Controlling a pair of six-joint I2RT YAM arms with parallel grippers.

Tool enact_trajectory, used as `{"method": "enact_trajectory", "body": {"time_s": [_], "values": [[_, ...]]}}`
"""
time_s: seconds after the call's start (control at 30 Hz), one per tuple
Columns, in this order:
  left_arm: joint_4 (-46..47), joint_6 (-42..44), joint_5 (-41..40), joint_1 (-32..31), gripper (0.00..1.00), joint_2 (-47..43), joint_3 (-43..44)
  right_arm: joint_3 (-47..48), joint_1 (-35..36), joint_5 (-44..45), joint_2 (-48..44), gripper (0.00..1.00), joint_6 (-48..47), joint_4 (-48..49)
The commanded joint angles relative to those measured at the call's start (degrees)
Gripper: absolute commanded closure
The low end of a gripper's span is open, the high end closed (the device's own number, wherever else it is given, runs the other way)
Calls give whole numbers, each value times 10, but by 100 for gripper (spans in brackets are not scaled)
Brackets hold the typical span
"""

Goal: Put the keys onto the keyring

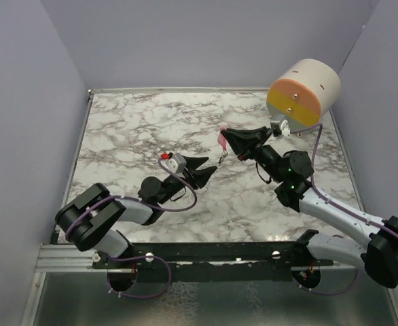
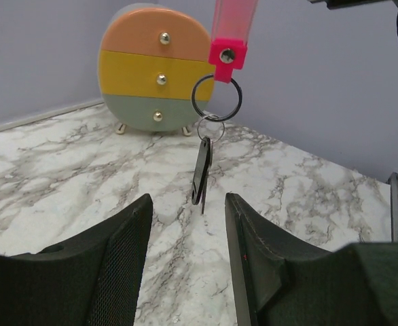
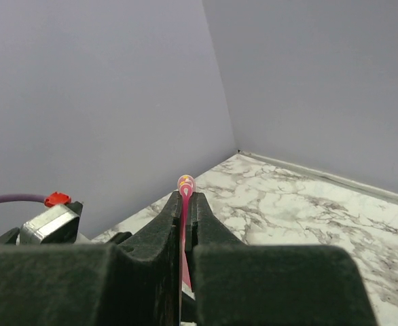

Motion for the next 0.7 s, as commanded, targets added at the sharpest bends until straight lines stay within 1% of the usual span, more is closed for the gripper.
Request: {"method": "enact_trajectory", "body": {"time_s": [0.0,0.43,0.67], "values": [[117,15,64,-5,51,38,14,0,2,-16,-16,99,5,-9],[123,43,78,-21,53,84,59,-9,2,-34,-23,99,10,-9],[156,38,73,-24,56,118,77,-11,2,-40,-29,99,13,-12]]}}
